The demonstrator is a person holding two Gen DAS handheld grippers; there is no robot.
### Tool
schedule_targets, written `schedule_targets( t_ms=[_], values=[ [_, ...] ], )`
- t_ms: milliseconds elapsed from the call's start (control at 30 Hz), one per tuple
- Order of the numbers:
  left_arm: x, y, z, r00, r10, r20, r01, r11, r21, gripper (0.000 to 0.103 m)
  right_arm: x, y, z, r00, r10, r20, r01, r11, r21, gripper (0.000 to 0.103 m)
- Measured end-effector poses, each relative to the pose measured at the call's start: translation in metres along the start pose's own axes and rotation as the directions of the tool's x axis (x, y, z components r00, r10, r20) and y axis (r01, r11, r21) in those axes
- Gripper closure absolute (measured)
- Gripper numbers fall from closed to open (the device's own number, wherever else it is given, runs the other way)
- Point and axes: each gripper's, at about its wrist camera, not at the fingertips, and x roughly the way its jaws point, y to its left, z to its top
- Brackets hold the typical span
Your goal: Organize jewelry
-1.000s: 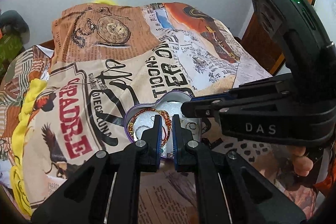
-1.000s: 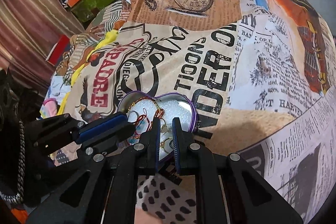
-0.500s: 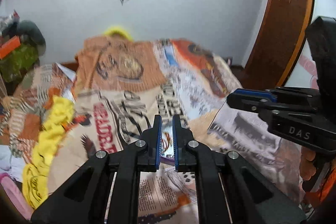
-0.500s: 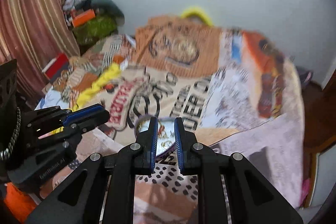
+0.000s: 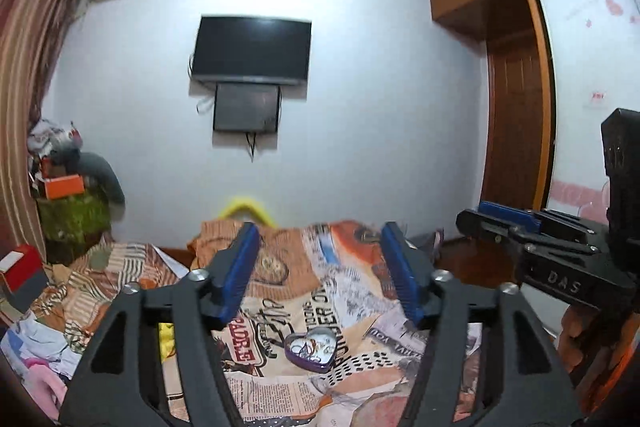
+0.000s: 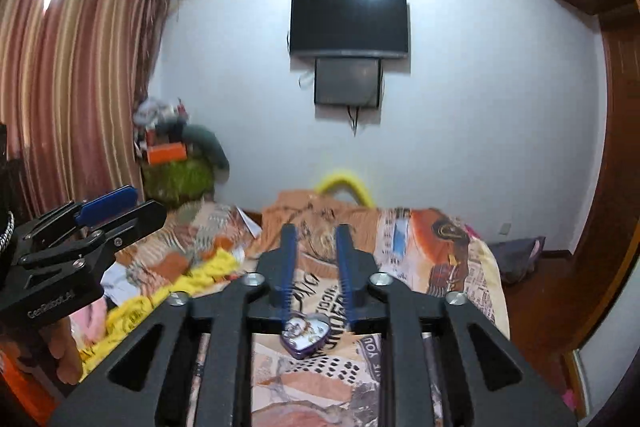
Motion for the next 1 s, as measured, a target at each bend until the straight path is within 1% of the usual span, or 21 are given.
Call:
schedule_targets(
  t_ms=[33,67,100,133,167,200,267,300,367,500,733,1000],
  values=[
    [-0.006,-0.002,0.0,1.0,0.003,0.009,-0.003,1.0,0.005,0.03,-0.007,0.0,0.0,1.0,-0.001,0.018,0.001,1.0,0.009,0.051],
    [-0.01,-0.004,0.0,1.0,0.01,0.016,-0.011,1.0,0.01,0.02,-0.012,0.0,0.0,0.999,-0.01,0.041,0.01,1.0,0.02,0.035],
    [-0.014,-0.006,0.0,0.999,0.023,0.027,-0.024,1.0,0.012,0.015,-0.018,-0.001,0.0,0.997,-0.032,0.071,0.03,0.999,0.032,0.03],
    [-0.018,-0.006,-0.001,0.999,0.033,0.037,-0.033,0.999,0.01,0.007,-0.023,0.0,-0.001,0.993,-0.061,0.099,0.057,0.998,0.041,0.022],
    [-0.021,-0.006,-0.002,0.998,0.043,0.048,-0.044,0.999,0.005,0.003,-0.028,0.0,0.0,0.99,-0.084,0.117,0.079,0.996,0.045,0.017],
    [-0.023,-0.005,-0.003,0.997,0.055,0.055,-0.055,0.998,-0.002,0.002,-0.031,0.001,-0.001,0.987,-0.099,0.13,0.094,0.995,0.047,0.015],
    [-0.025,-0.005,-0.003,0.997,0.062,0.051,-0.062,0.998,-0.009,0.002,-0.035,0.002,-0.002,0.982,-0.12,0.146,0.114,0.992,0.049,0.002],
    [-0.023,-0.004,-0.004,0.997,0.065,0.044,-0.064,0.998,-0.013,0.002,-0.037,0.004,-0.002,0.98,-0.127,0.152,0.121,0.992,0.047,0.0],
    [-0.025,-0.003,-0.005,0.997,0.07,0.04,-0.07,0.997,-0.015,0.002,-0.04,0.008,-0.003,0.975,-0.146,0.167,0.141,0.989,0.037,0.0],
    [-0.03,-0.008,-0.008,0.996,0.087,0.036,-0.087,0.996,-0.006,0.002,-0.042,0.014,-0.003,0.973,-0.164,0.164,0.164,0.986,0.014,0.0],
    [-0.032,-0.011,-0.012,0.995,0.094,0.031,-0.094,0.996,0.0,0.002,-0.055,0.013,-0.01,0.975,-0.153,0.161,0.153,0.988,0.009,0.0],
    [-0.028,-0.01,-0.012,0.995,0.097,0.025,-0.097,0.995,-0.01,0.001,-0.057,0.013,-0.013,0.978,-0.144,0.154,0.144,0.99,0.007,0.0]
  ],
)
